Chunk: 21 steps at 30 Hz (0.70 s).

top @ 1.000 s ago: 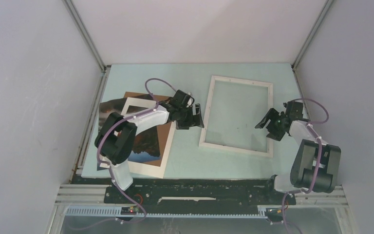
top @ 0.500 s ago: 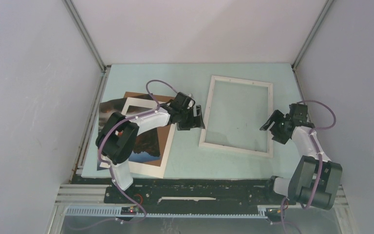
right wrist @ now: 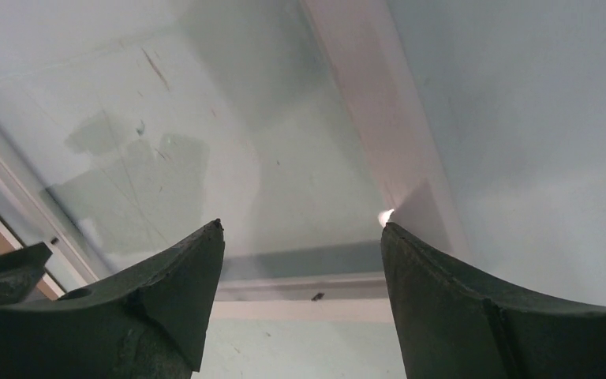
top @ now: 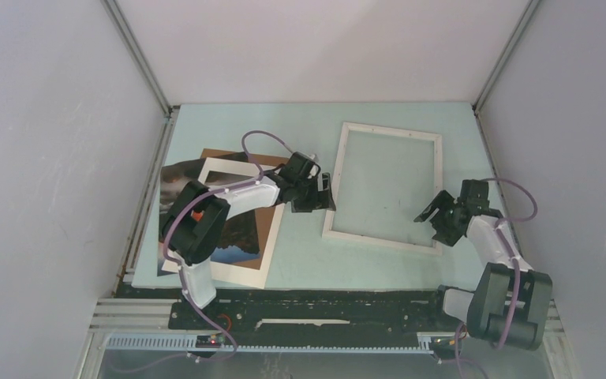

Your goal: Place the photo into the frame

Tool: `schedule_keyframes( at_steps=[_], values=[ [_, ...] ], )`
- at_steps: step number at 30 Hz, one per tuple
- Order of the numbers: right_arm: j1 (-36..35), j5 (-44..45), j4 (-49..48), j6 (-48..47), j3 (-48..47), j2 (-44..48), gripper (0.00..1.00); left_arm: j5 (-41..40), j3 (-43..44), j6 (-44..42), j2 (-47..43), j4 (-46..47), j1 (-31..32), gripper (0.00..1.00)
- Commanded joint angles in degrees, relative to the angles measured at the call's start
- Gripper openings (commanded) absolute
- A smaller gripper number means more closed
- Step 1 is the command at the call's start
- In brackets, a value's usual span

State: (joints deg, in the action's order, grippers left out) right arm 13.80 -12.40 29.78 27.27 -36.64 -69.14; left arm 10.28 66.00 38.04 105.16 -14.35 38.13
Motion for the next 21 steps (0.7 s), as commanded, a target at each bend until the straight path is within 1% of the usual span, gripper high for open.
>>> schedule_keyframes(
  at_steps=[1, 6, 9, 12, 14, 18, 20, 21],
  values=[
    [-1.0, -1.5, 0.0, 4.8, 4.7, 2.8, 0.81, 0.9, -1.4, 0.5, 1.3, 2.5, 0.5, 0.88],
    [-1.7, -3.5, 0.5, 4.5, 4.7, 4.5, 0.81, 2.0, -1.7, 0.9, 1.1, 3.2, 0.6, 0.88],
    [-1.7, 0.2, 1.9, 3.0, 3.1, 5.8, 0.81, 1.9, -1.7, 0.7, 0.6, 2.9, 0.6, 0.88],
    [-4.7, 4.4, 4.2, 2.5, 0.0, 7.1, 0.81, 1.4, -1.6, 0.3, -0.5, 2.3, 0.5, 0.88],
    [-5.8, 4.0, 3.7, 2.2, -1.2, 7.5, 0.81, 1.2, -1.3, 0.1, -1.0, 1.8, 0.6, 0.89],
    [-2.0, -0.6, -1.3, 0.5, -5.8, 4.8, 0.82, 0.9, -1.1, 0.0, -2.3, 1.3, 0.6, 0.90],
    [0.6, -3.6, -6.8, 0.4, -8.6, 1.2, 0.83, 1.2, -1.1, 0.3, -2.3, 1.3, 0.6, 0.90],
    [2.0, -6.0, -10.5, 0.8, -10.9, -2.3, 0.83, 1.6, -1.0, 0.3, -2.3, 1.3, 0.6, 0.90]
  ],
)
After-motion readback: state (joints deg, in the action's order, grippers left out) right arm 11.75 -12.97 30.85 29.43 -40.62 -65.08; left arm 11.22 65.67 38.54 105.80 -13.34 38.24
